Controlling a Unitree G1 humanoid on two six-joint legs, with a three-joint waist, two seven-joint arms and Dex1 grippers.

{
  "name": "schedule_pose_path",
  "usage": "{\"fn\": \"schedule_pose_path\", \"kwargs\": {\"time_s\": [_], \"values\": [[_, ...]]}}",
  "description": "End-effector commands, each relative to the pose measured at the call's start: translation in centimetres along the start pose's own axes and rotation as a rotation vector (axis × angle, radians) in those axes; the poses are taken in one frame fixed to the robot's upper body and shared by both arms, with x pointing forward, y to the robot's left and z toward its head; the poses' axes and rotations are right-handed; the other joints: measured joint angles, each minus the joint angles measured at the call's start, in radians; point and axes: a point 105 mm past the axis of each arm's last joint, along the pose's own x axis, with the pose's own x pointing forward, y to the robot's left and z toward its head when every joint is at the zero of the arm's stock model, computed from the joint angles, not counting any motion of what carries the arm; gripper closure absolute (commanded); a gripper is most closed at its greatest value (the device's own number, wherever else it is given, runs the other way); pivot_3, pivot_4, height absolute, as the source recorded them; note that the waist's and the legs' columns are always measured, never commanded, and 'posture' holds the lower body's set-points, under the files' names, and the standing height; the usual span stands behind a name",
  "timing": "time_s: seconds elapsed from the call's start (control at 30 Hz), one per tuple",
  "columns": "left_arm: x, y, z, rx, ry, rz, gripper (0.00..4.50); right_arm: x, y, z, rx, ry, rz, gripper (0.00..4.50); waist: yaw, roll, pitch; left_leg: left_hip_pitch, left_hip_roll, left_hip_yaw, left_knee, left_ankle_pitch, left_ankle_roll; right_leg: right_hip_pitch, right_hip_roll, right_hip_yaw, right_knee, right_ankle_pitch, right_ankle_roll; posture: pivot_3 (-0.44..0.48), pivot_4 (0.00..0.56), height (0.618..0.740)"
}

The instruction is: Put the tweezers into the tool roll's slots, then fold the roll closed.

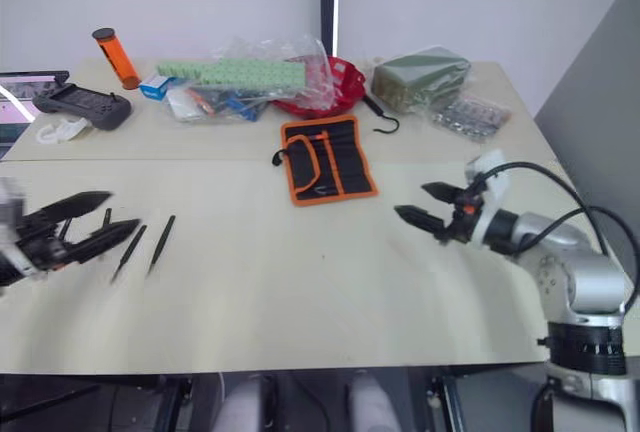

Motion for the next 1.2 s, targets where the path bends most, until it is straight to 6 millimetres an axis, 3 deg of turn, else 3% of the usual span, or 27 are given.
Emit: {"fn": "schedule_pose_path", "kwargs": {"time_s": [0.03, 0.23, 0.4, 0.53, 0.73, 0.9, 1.1, 1.2], "values": [[1.8, -2.4, 1.0, 0.052, 0.016, -0.114, 0.01, 1.5, 1.5, 1.2, -0.052, -0.043, -0.060, 0.00, -0.002, 0.000, 0.000, 0.000, 0.000, 0.000, 0.000, 0.000, 0.000, 0.000, 0.000, 0.000, 0.000, 0.000, 0.000, 0.000, 0.150, 0.738], [3.9, -4.8, 1.8, 0.092, 0.041, -0.233, 0.01, 7.6, 2.0, 0.9, 0.105, -0.075, -0.121, 0.00, -0.011, 0.000, 0.000, 0.000, 0.000, -0.003, 0.000, 0.000, 0.000, 0.000, 0.002, 0.000, 0.000, 0.000, 0.000, 0.000, 0.150, 0.738], [3.5, -4.9, 2.2, 0.107, 0.051, -0.233, 0.01, 12.1, 1.8, 1.5, 0.224, -0.132, -0.136, 0.00, -0.011, 0.000, 0.000, -0.002, -0.001, -0.004, 0.000, 0.000, 0.000, -0.001, 0.001, -0.001, 0.000, 0.000, 0.000, 0.000, 0.150, 0.738], [3.1, -4.6, 2.4, 0.099, 0.040, -0.196, 0.01, 15.3, 2.1, 0.8, 0.269, -0.118, -0.123, 0.00, -0.010, 0.000, 0.000, -0.004, -0.001, -0.006, 0.000, 0.000, 0.000, -0.001, 0.001, -0.003, 0.000, 0.000, -0.001, 0.000, 0.150, 0.738], [2.4, -5.1, 2.0, 0.093, 0.043, -0.161, 0.01, 17.6, 2.5, 0.3, 0.290, -0.115, -0.126, 0.00, -0.016, 0.000, 0.000, -0.005, -0.001, -0.009, 0.000, 0.000, 0.000, 0.000, 0.000, -0.008, 0.001, 0.001, -0.001, 0.000, 0.150, 0.738], [1.7, -5.6, 3.0, 0.095, 0.004, -0.154, 0.01, 18.4, 2.9, -0.3, 0.312, -0.102, -0.129, 0.00, -0.024, 0.000, 0.000, -0.006, -0.001, -0.013, 0.000, 0.001, -0.001, 0.000, -0.001, -0.013, 0.001, 0.001, -0.002, 0.000, 0.150, 0.738], [1.3, -5.6, 2.6, 0.119, 0.046, -0.148, 0.01, 19.7, 3.3, -1.4, 0.335, -0.066, -0.133, 0.00, -0.031, 0.000, 0.000, -0.006, -0.001, -0.015, 0.000, 0.001, -0.001, 0.000, 0.000, -0.015, 0.001, 0.002, -0.003, 0.000, 0.150, 0.738], [1.2, -5.6, 2.7, 0.124, 0.046, -0.145, 0.00, 20.1, 3.4, -1.2, 0.340, -0.076, -0.131, 0.84, -0.032, 0.000, 0.000, -0.006, -0.001, -0.015, 0.000, 0.001, -0.001, 0.000, 0.000, -0.015, 0.001, 0.002, -0.003, 0.000, 0.150, 0.738]]}}
